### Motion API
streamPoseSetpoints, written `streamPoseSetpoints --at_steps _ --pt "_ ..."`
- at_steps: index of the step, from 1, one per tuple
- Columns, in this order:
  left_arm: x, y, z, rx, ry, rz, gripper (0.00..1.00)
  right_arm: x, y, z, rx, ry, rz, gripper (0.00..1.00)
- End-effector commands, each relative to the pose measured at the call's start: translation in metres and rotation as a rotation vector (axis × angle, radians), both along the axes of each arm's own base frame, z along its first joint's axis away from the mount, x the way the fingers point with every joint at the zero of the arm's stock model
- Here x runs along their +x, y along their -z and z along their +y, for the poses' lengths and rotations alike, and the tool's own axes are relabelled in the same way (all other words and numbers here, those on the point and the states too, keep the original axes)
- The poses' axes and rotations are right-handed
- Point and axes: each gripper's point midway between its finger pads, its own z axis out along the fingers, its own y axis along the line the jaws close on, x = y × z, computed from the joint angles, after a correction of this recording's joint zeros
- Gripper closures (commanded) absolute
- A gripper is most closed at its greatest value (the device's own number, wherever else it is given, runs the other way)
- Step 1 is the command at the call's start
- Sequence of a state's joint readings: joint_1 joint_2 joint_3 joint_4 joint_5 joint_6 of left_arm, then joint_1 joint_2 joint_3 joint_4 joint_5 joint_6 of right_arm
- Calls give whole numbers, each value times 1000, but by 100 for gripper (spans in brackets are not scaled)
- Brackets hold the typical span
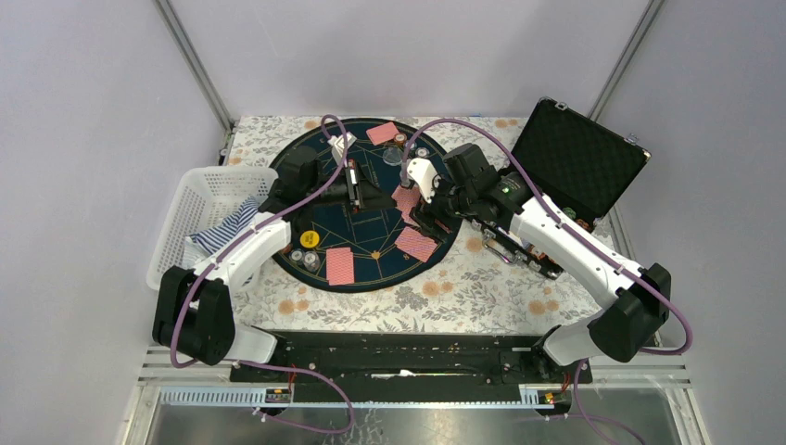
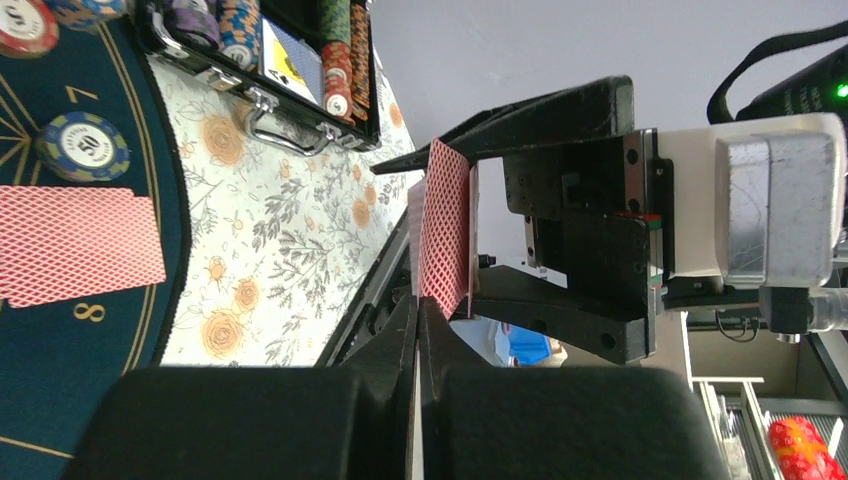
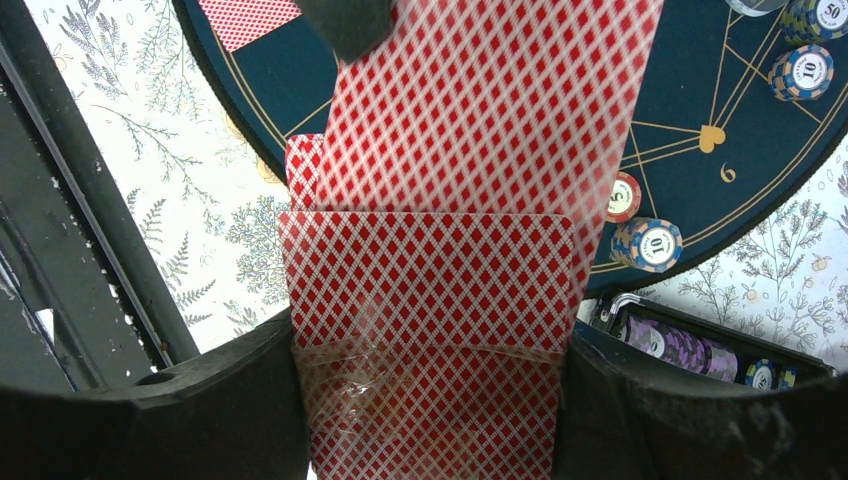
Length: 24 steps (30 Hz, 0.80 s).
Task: Distribute texas hold em gaming equipment
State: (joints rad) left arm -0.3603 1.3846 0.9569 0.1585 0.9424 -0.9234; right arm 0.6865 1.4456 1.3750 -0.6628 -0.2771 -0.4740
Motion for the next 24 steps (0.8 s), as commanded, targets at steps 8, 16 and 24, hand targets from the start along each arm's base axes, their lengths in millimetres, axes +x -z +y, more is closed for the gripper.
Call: streamPoseSetpoints --at_steps 8,16,24 --pt "22 -20 27 -25 -118 -74 100 7 -19 7 49 8 -58 100" --pt "51 -27 79 29 -278 -104 100 11 -18 2 38 40 -62 100" --pt "107 -6 162 504 -594 -258 100 11 -16 0 46 53 -51 100"
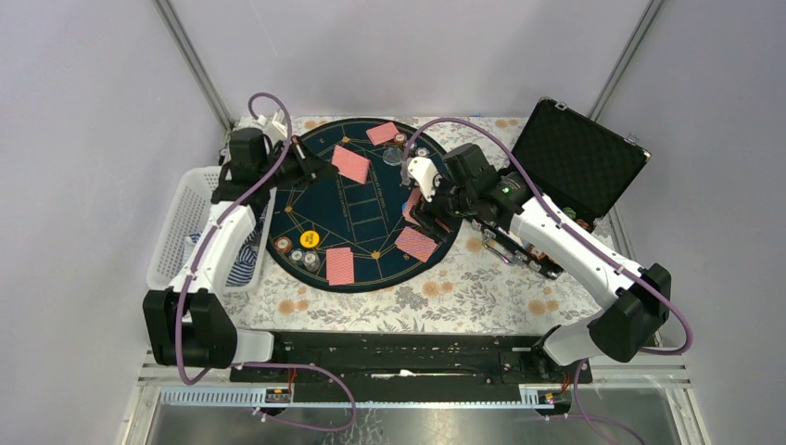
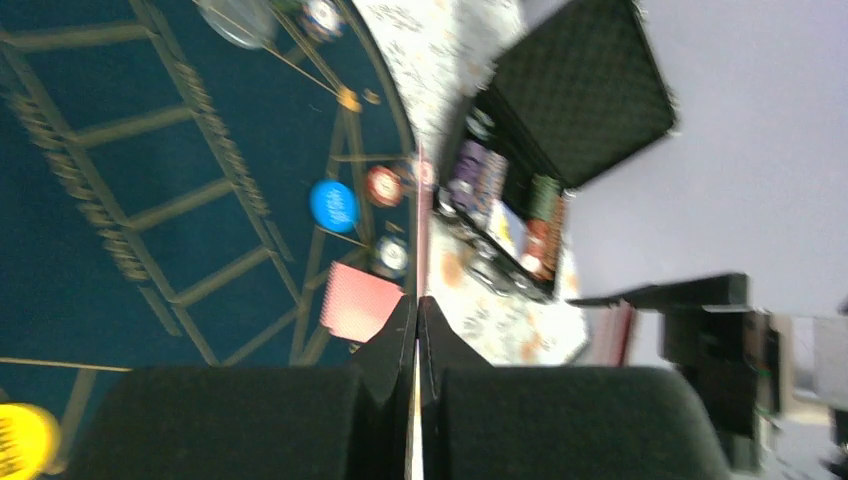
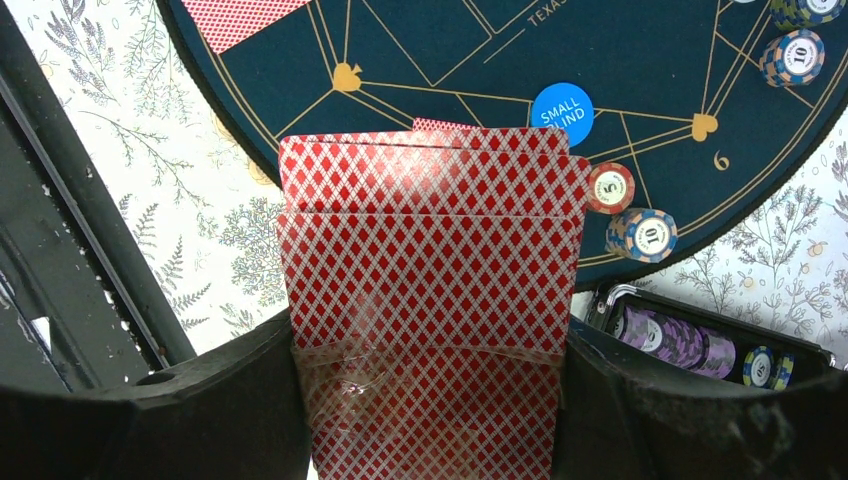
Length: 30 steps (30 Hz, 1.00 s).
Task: Distribute texas hold em gaming equipment
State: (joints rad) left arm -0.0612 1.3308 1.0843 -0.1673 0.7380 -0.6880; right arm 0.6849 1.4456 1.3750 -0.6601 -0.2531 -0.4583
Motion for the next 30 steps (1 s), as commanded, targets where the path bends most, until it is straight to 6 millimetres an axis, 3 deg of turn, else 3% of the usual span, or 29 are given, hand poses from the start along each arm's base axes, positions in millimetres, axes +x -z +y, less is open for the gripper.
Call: streamPoseSetpoints --at_steps 1,5,8,15,21,30 --pt "35 -1 57 401 -199 -132 100 9 -15 1 49 30 -46 100" --pt "68 9 98 646 -358 -125 100 12 -9 -6 46 53 -33 100" --pt "89 19 107 801 -432 -123 100 14 -7 -13 55 72 -22 100" --pt "130 37 95 1083 -580 -103 100 20 -7 -30 78 118 -13 100" --pt "165 77 86 1235 -600 -77 99 23 -9 -40 95 146 -15 100" --pt "204 119 81 1329 -621 -51 98 23 -7 -44 106 159 -12 100"
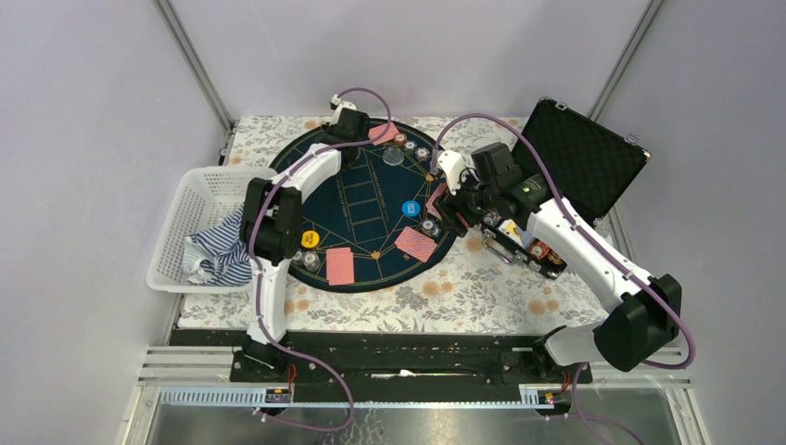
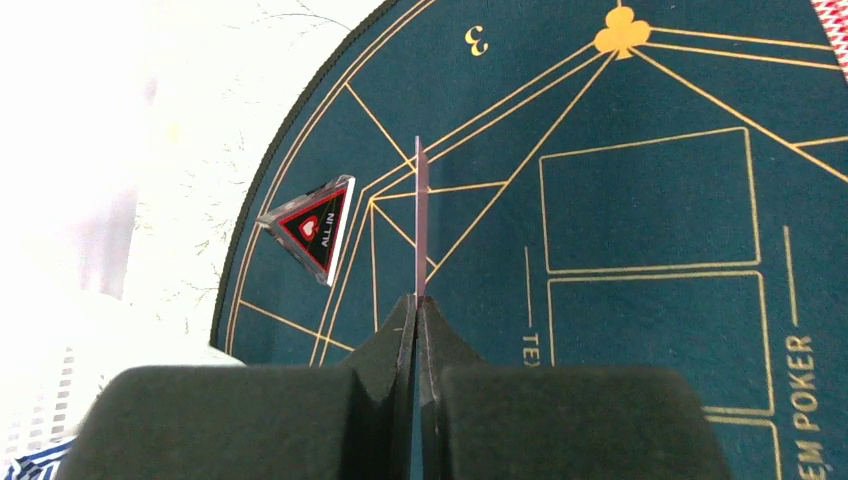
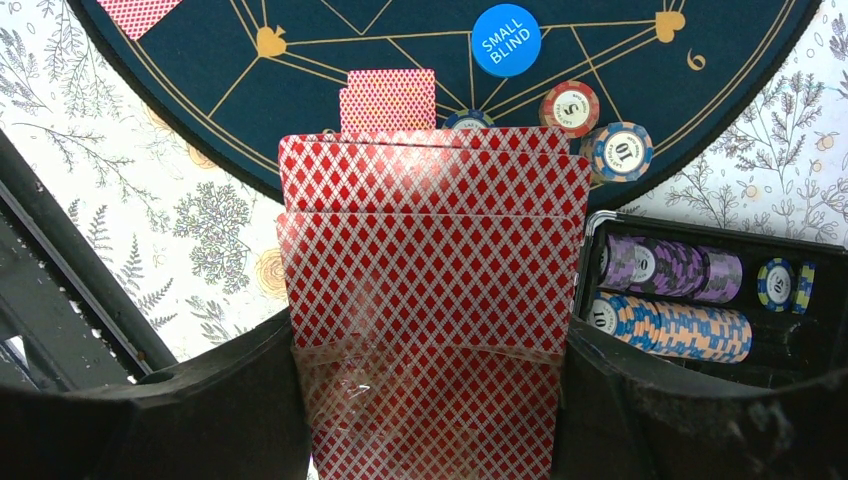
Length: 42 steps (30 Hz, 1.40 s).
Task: Distribute texas hold em gaming equipment
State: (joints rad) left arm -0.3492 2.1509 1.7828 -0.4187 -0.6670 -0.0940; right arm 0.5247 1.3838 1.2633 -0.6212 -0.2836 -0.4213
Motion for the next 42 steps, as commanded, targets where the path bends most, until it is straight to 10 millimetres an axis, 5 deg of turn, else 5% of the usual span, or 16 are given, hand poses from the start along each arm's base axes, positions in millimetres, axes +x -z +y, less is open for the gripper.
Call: streamPoseSetpoints --at_steps 1,13,29,37,42 --pt "25 -21 3 38 -45 -92 98 4 -22 5 74 -3 -63 100" --pt "55 27 -45 5 53 -32 98 6 -13 4 66 2 -44 100" --pt "75 64 -81 -176 82 -12 92 7 -6 2 49 7 -31 100" --pt "74 78 -89 -220 83 4 72 9 -5 3 46 7 -25 100" --pt "80 53 -98 -292 116 -34 55 9 -8 3 46 9 -23 100"
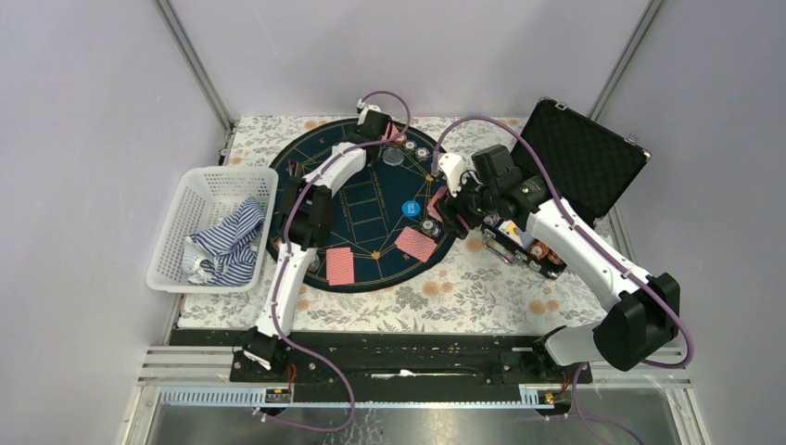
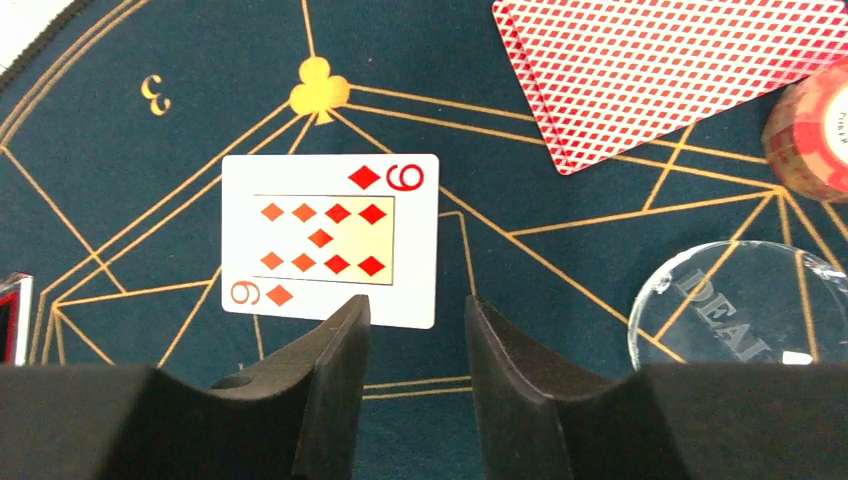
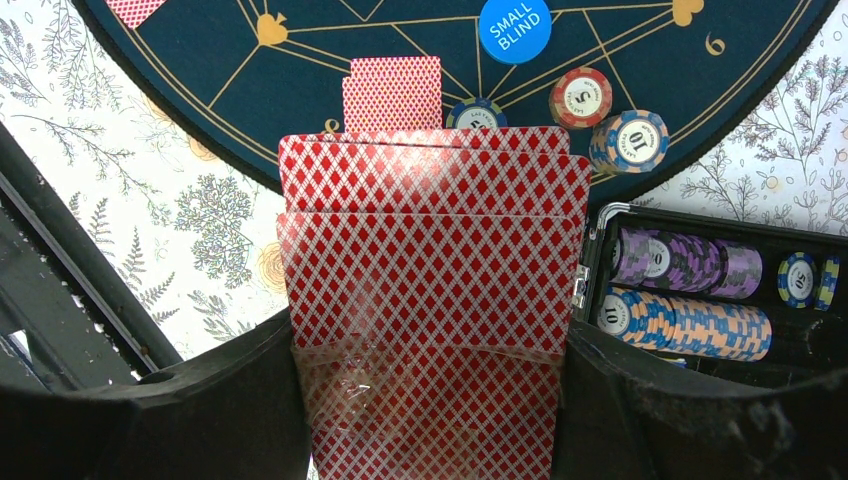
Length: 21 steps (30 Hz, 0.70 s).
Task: Distribute texas hold em gaming equipment
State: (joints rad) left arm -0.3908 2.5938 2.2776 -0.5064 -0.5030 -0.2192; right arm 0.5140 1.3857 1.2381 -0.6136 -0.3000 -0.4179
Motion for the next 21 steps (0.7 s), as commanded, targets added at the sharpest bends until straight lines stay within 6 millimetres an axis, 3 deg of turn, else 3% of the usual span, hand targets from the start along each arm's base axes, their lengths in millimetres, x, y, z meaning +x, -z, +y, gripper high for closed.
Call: streamPoseSetpoints --at_steps 1,5,9,13,16,19,21 --pt "15 -50 -18 -131 37 -90 50 11 -18 5 45 6 -49 100" --pt "6 -113 -27 -234 97 -150 41 10 -25 8 61 -5 -51 100" --pt "-29 -167 -35 -393 228 -148 26 11 -40 14 88 -23 -63 100" --pt "-87 -216 -52 -700 471 -134 20 7 -48 19 104 -61 -48 100" --pt "-146 -250 -68 -876 694 -118 17 4 -50 21 106 -92 -49 100" --pt "-197 -268 -77 -965 823 -73 17 -1 -50 23 101 -122 -41 100" --pt "-224 -269 -82 -1037 873 -12 18 -3 -47 25 98 -141 -33 100"
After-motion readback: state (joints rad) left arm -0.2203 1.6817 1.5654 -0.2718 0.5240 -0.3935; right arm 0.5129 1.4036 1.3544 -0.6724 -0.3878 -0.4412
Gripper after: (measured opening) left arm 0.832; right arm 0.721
